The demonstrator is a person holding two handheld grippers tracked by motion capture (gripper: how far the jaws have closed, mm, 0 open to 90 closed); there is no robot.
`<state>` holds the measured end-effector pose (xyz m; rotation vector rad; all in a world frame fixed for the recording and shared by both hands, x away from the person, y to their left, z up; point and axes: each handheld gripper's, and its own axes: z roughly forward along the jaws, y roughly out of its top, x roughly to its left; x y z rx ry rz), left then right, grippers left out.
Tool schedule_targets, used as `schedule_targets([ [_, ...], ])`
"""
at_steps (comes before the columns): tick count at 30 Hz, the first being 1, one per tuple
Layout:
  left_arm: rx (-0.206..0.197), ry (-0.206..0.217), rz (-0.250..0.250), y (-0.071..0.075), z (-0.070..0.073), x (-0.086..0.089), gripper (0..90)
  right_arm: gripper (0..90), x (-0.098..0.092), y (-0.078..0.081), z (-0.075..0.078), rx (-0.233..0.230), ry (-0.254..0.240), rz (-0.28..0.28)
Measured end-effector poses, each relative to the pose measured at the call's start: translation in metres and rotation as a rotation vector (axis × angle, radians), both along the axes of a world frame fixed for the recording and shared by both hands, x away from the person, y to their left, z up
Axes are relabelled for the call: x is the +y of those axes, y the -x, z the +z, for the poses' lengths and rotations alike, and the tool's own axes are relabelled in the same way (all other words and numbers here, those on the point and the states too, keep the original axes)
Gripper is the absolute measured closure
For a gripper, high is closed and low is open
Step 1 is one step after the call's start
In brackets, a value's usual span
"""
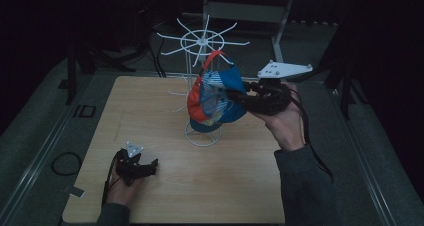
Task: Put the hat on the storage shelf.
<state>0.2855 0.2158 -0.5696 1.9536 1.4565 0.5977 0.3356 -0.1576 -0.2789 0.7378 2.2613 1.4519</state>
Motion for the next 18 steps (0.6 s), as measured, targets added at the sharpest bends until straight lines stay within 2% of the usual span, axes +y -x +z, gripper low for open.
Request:
schedule_targets([
  [4,0.001,0.0,-0.001,0.0,0.0,0.0,13.4,35.0,0.001,0.004,-0.003,-0.016,0.058,-0.04],
  [5,0.001,0.0,-0.001,0.0,0.0,0.0,13.4,35.0,0.001,0.004,-0.003,-0.016,0.058,-0.04],
  [7,0.002,-0.001,-0.001,0.0,0.0,0.0,13.4,29.0,0.0,0.004,-0.006,-0.02,0.054,-0.05],
  [14,0.002,0.0,0.0,0.0,0.0,0.0,13.4,25.0,-0.014,0.002,-0.016,0.014,0.011,-0.067],
  [18,0.002,0.0,-0.001,0.0,0.0,0.0,13.4,24.4,-0.016,0.004,-0.019,0.016,0.022,-0.075],
])
